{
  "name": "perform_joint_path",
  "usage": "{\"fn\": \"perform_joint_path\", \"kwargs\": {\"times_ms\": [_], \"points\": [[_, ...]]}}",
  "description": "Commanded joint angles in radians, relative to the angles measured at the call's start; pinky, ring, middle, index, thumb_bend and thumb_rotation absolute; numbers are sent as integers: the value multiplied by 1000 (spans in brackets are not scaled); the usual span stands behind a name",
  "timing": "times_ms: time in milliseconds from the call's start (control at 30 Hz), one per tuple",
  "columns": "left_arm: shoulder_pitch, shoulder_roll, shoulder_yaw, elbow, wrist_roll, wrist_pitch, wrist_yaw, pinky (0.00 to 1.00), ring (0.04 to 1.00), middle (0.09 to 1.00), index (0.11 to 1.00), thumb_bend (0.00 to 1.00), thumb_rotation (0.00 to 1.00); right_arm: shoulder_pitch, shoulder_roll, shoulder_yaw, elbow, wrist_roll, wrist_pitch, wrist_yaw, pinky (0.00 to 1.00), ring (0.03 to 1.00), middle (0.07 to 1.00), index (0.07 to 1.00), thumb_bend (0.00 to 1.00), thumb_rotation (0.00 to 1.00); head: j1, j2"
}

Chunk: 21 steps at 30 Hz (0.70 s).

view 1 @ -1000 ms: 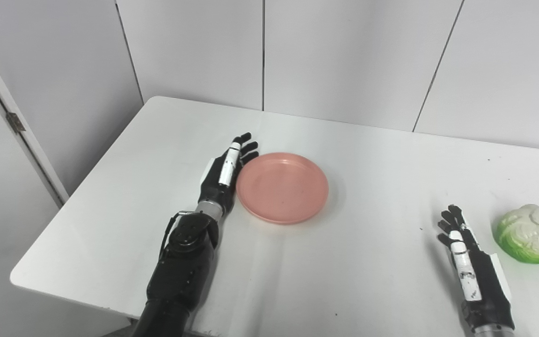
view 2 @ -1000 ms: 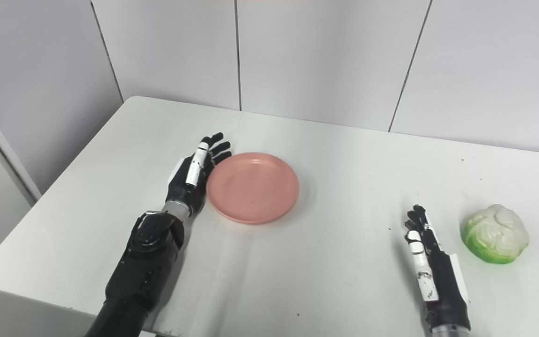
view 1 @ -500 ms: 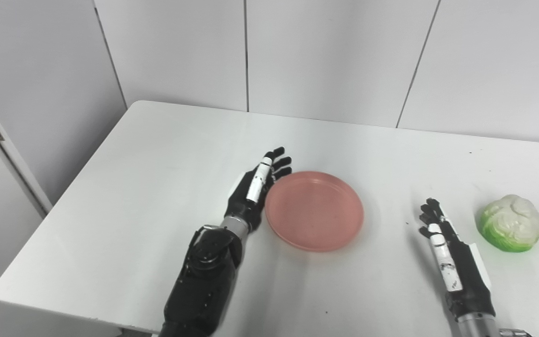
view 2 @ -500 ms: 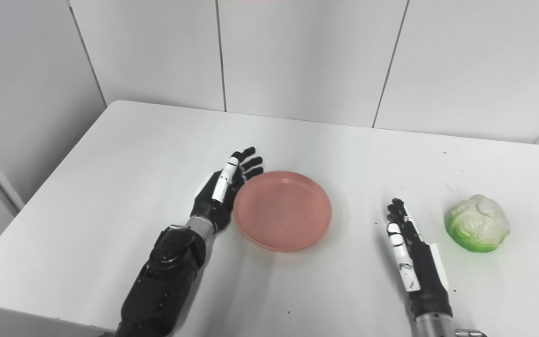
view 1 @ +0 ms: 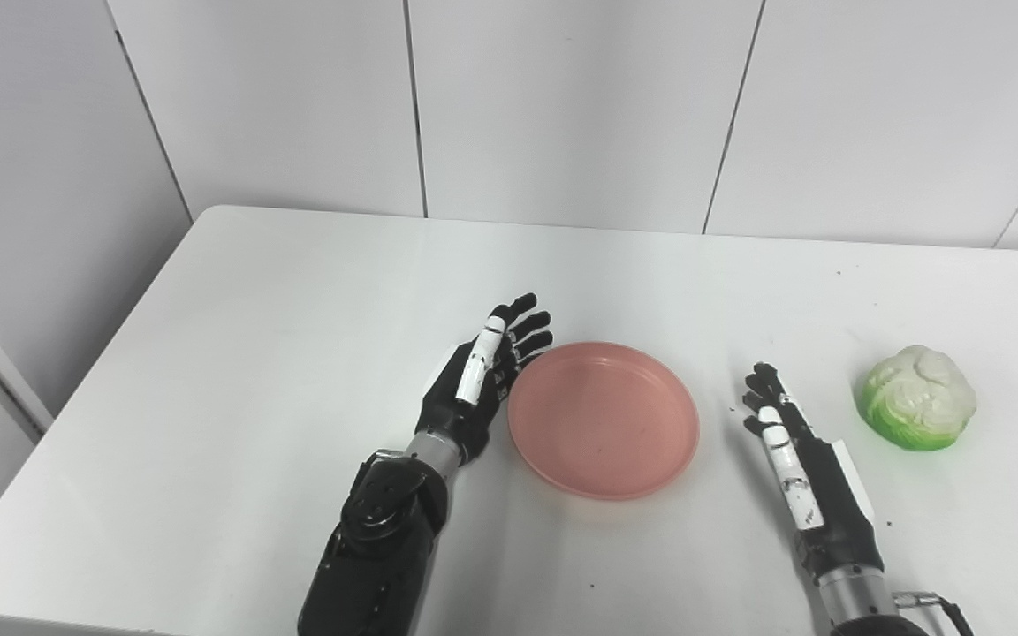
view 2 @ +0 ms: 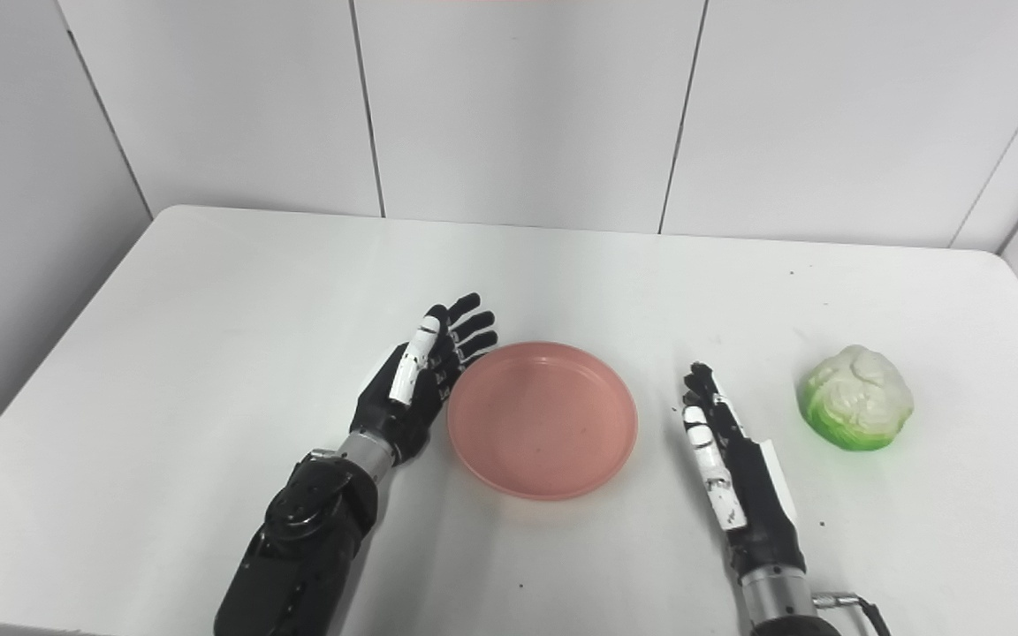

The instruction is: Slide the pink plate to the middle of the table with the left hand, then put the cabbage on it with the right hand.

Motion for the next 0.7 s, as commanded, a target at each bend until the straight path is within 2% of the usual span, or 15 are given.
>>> {"fn": "perform_joint_path", "kwargs": {"times_ms": [0, 133, 167, 267, 300, 433, 533, 567, 667], "points": [[35, 15, 8, 21, -1, 26, -5, 873, 883, 894, 886, 440, 1000, -10, 12, 7, -8, 5, 10, -6, 925, 933, 943, 949, 267, 1000, -13, 4], [41, 17, 11, 16, -1, 26, -14, 873, 880, 892, 885, 443, 1000, -10, 11, 12, -11, -30, -2, -23, 906, 922, 932, 935, 301, 1000, -37, 8], [41, 18, 13, 14, -1, 28, -16, 874, 880, 893, 885, 443, 1000, -10, 9, 15, -16, -48, -2, -30, 901, 919, 928, 932, 304, 1000, -70, 11], [43, 21, 15, 7, 1, 33, -22, 885, 888, 900, 891, 437, 1000, -11, 5, 25, -37, -101, 2, -51, 863, 895, 907, 915, 316, 1000, -98, 13], [45, 25, 16, 6, 0, 32, -28, 889, 891, 902, 893, 437, 1000, -13, 5, 27, -46, -110, -3, -56, 857, 892, 904, 911, 321, 1000, -131, 12], [46, 35, 28, 12, -9, 31, -40, 887, 893, 900, 892, 432, 1000, -20, -3, 39, -104, -184, 3, -82, 825, 866, 886, 888, 393, 1000, -204, 7], [46, 43, 35, 20, -17, 24, -54, 890, 894, 898, 890, 425, 1000, -40, -16, 45, -154, -267, 22, -94, 793, 841, 873, 889, 535, 1000, -259, 3], [47, 46, 36, 22, -18, 21, -57, 891, 894, 899, 891, 430, 1000, -44, -16, 44, -165, -281, 29, -93, 799, 840, 868, 888, 615, 1000, -259, 3], [46, 56, 41, 30, -24, 20, -66, 887, 890, 895, 888, 437, 1000, -75, -28, 37, -216, -339, 43, -98, 772, 825, 857, 879, 682, 990, -329, -3]]}}
